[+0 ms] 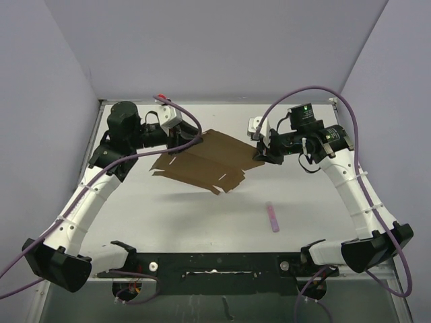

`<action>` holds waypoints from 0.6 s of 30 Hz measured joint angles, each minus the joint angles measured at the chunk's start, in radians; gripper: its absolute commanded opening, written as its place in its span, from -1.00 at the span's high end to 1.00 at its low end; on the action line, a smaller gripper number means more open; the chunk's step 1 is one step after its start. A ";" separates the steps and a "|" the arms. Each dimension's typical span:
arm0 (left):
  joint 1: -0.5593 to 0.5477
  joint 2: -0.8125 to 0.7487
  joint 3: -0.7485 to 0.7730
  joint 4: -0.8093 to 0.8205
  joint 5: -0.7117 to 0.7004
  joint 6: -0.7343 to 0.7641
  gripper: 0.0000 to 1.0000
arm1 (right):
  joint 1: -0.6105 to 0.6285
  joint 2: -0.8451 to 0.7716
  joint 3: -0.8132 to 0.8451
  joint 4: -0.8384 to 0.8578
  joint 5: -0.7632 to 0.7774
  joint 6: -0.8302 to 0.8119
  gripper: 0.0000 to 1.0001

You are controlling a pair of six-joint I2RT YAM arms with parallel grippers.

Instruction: Fold the paper box

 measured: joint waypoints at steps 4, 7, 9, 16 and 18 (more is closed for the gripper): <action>0.000 0.001 -0.031 0.031 0.001 -0.016 0.60 | 0.000 0.000 0.000 -0.006 -0.015 -0.010 1.00; 0.000 0.008 -0.047 0.042 0.003 -0.027 1.00 | 0.000 0.000 0.001 -0.011 -0.024 -0.013 1.00; 0.000 0.014 -0.048 0.045 0.016 -0.028 1.00 | -0.001 0.000 0.002 -0.020 -0.024 -0.013 0.99; 0.012 0.014 -0.087 0.106 0.056 -0.080 1.00 | -0.065 0.005 0.002 -0.022 -0.110 -0.012 0.46; 0.032 0.013 -0.109 0.140 0.074 -0.114 1.00 | -0.097 0.008 0.002 -0.021 -0.169 -0.012 0.36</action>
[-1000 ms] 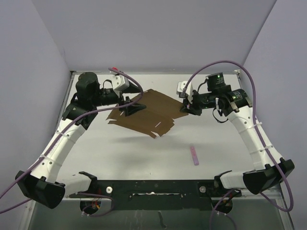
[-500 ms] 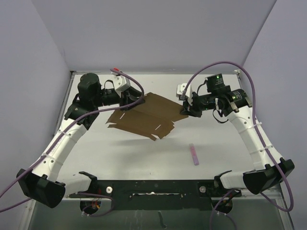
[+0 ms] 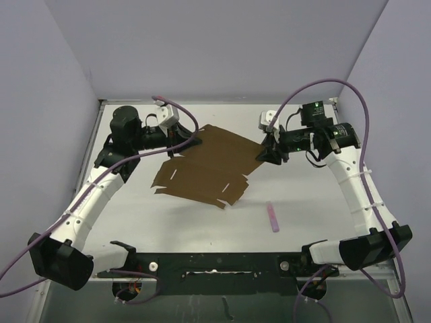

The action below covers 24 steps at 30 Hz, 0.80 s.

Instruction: Fold the paper box

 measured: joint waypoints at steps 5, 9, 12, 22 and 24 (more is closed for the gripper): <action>0.052 0.000 -0.035 0.069 0.032 -0.082 1.00 | -0.073 0.008 0.000 0.002 -0.128 -0.001 0.14; 0.068 -0.001 -0.046 0.117 0.051 -0.129 1.00 | -0.091 0.022 0.000 0.003 -0.214 -0.001 0.09; 0.074 -0.002 -0.058 0.153 0.061 -0.159 1.00 | -0.093 0.031 -0.002 0.019 -0.262 0.009 0.09; 0.082 -0.002 -0.082 0.233 0.089 -0.237 1.00 | -0.092 0.034 -0.069 0.135 -0.340 0.098 0.36; 0.086 -0.002 -0.085 0.251 0.093 -0.251 1.00 | -0.092 0.034 -0.084 0.158 -0.347 0.113 0.39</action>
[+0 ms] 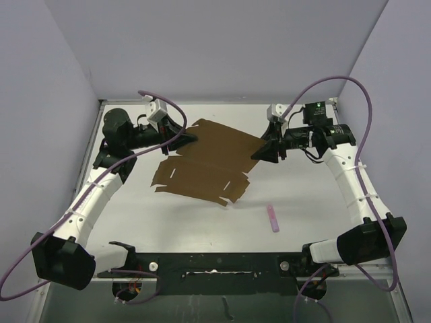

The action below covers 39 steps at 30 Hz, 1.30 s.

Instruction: Fold the paper box

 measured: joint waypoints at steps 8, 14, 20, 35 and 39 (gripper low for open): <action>0.006 0.000 -0.014 0.048 0.010 -0.039 1.00 | 0.000 0.000 -0.035 0.054 -0.008 0.056 0.55; 0.007 0.000 -0.017 0.071 0.012 -0.055 1.00 | 0.000 0.000 -0.048 0.096 -0.025 0.097 0.60; 0.008 0.000 -0.021 0.082 0.014 -0.063 1.00 | 0.000 0.000 -0.057 0.124 -0.031 0.124 1.00; 0.134 -0.157 -0.208 0.045 -0.081 -0.192 0.06 | -0.064 -0.045 -0.130 0.154 -0.051 0.145 1.00; 0.212 -0.326 -0.227 -0.117 -0.148 -0.182 0.13 | -0.066 -0.057 -0.129 0.115 -0.056 0.083 1.00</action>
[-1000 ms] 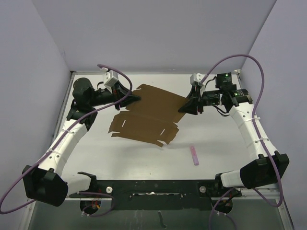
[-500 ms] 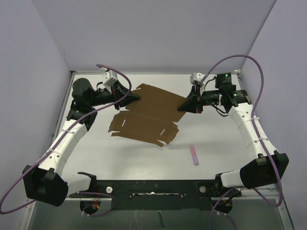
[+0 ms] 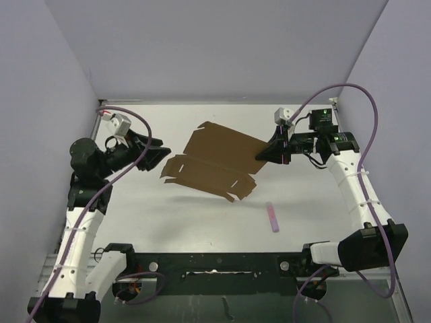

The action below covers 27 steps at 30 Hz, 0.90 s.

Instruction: Fold the paper box

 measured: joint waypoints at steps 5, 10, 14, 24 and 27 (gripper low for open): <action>0.015 -0.058 0.145 -0.246 -0.066 0.182 0.51 | 0.001 0.000 0.034 -0.122 0.003 -0.113 1.00; -0.002 -0.047 0.175 -0.341 -0.002 0.386 0.36 | 0.016 0.000 0.142 -0.233 0.018 -0.238 1.00; -0.003 -0.006 0.154 -0.332 0.084 0.457 0.32 | 0.042 -0.001 0.212 -0.308 0.031 -0.327 1.00; -0.003 0.043 0.068 -0.206 0.285 0.474 0.21 | 0.060 -0.014 0.225 -0.422 0.058 -0.433 1.00; -0.003 -0.006 -0.021 -0.175 0.303 0.478 0.22 | 0.060 -0.014 0.246 -0.460 0.058 -0.460 1.00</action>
